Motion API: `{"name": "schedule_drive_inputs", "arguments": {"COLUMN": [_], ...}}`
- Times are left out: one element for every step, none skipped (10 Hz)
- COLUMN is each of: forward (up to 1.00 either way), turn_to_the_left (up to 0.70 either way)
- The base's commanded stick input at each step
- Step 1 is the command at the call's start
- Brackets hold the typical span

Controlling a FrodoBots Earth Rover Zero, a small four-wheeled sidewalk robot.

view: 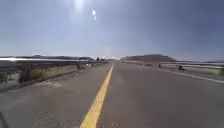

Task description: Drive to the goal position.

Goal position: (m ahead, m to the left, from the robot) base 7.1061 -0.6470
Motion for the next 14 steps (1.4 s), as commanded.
{"name": "schedule_drive_inputs", "arguments": {"forward": [0.85, 0.85, 0.85, 0.85, 0.85, 0.85, 0.85, 0.85, 0.85, 0.85, 0.85, 0.85, 0.85, 0.85], "turn_to_the_left": [0.00, 0.00, 0.00, 0.00, 0.00, 0.00, 0.00, 0.00, 0.00, 0.00, 0.00, 0.00, 0.00, 0.00]}}
